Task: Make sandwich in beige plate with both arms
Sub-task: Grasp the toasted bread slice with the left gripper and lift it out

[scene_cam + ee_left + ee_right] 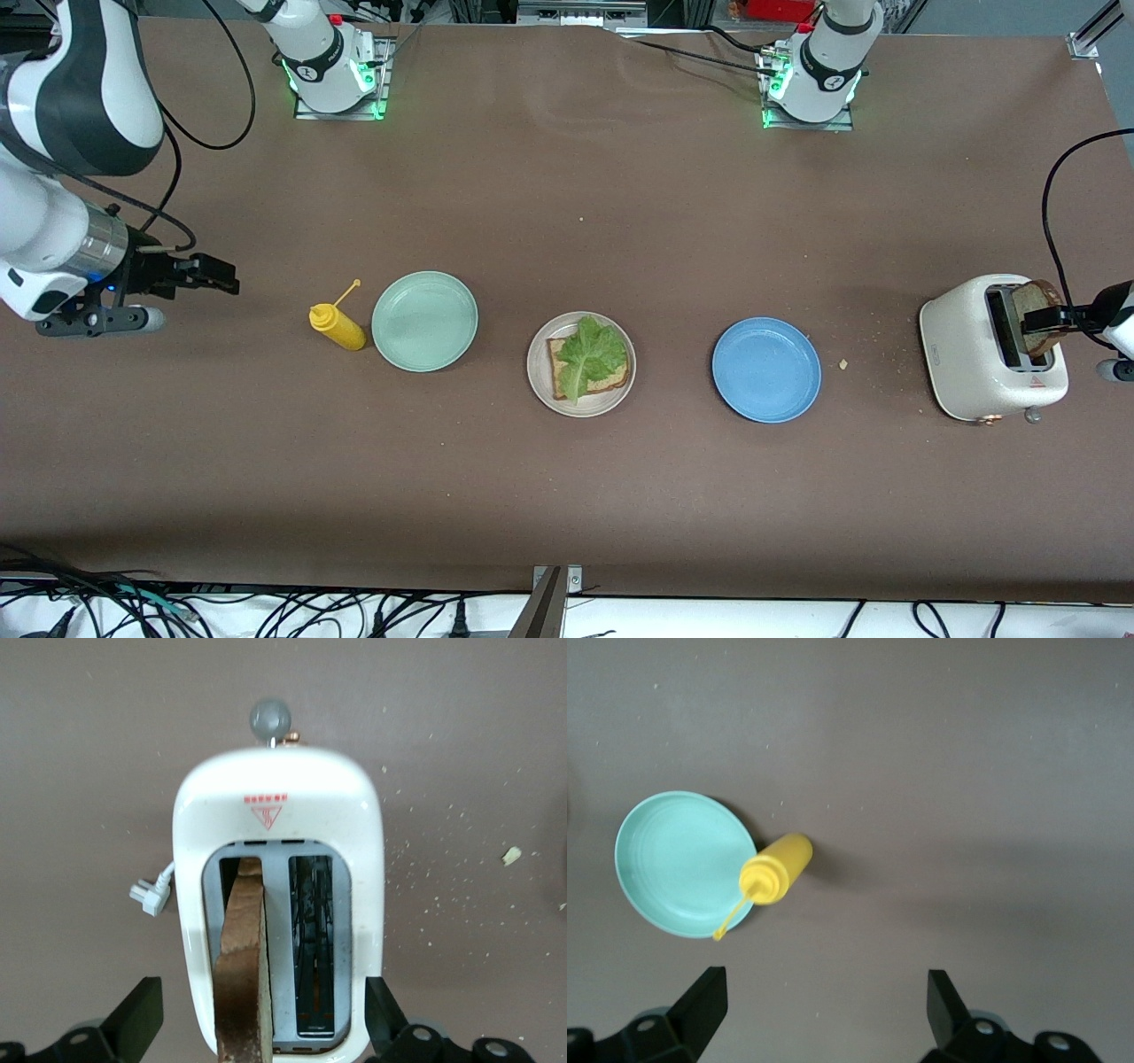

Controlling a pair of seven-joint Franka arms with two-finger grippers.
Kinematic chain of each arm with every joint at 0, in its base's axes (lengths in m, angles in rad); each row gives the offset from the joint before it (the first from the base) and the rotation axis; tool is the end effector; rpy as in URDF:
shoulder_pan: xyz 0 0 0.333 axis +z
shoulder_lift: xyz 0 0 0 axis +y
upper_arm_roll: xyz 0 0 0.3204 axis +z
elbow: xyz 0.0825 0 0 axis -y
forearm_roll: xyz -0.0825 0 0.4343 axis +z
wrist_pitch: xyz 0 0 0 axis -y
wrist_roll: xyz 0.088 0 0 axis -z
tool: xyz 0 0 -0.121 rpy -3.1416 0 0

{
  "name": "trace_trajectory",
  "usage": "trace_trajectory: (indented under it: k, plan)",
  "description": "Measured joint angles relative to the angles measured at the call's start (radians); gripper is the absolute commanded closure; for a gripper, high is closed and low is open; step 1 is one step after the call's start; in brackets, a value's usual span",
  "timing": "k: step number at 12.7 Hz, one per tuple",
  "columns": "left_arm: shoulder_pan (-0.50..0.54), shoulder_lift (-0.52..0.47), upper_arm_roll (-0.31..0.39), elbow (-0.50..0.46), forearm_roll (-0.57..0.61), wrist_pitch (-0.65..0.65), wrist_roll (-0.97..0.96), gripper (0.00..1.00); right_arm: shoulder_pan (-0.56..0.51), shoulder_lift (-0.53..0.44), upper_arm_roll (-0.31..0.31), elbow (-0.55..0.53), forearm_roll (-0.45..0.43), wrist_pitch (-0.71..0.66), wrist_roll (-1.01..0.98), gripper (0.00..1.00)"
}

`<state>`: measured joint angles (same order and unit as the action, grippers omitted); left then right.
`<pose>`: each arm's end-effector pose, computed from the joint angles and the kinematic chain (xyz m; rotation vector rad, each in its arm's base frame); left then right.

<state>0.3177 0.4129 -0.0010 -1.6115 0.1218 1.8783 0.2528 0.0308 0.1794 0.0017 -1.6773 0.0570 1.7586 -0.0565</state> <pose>0.6622 0.2284 0.3453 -3.0630 -0.0284 0.2637 0.6535 0.0270 0.4613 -3.0789 -0.1164 0.1502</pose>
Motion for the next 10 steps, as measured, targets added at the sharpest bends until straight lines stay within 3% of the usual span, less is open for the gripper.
trace_trajectory:
  k: [2, 3, 10]
  plan:
    - [0.025, 0.001, 0.0, -0.032, 0.0, 0.0, 0.001, 0.81, 0.01, -0.015, 0.003, 0.0, 0.0, -0.023, 0.0, 0.0]
    - [0.036, 0.001, 0.0, -0.039, 0.0, -0.001, 0.006, 1.0, 0.021, -0.023, 0.002, 0.002, 0.0, -0.046, 0.0, 0.0]
    - [0.038, -0.016, -0.014, -0.032, 0.0, -0.038, 0.007, 1.0, 0.055, -0.069, -0.056, 0.032, 0.008, -0.167, 0.004, 0.0]
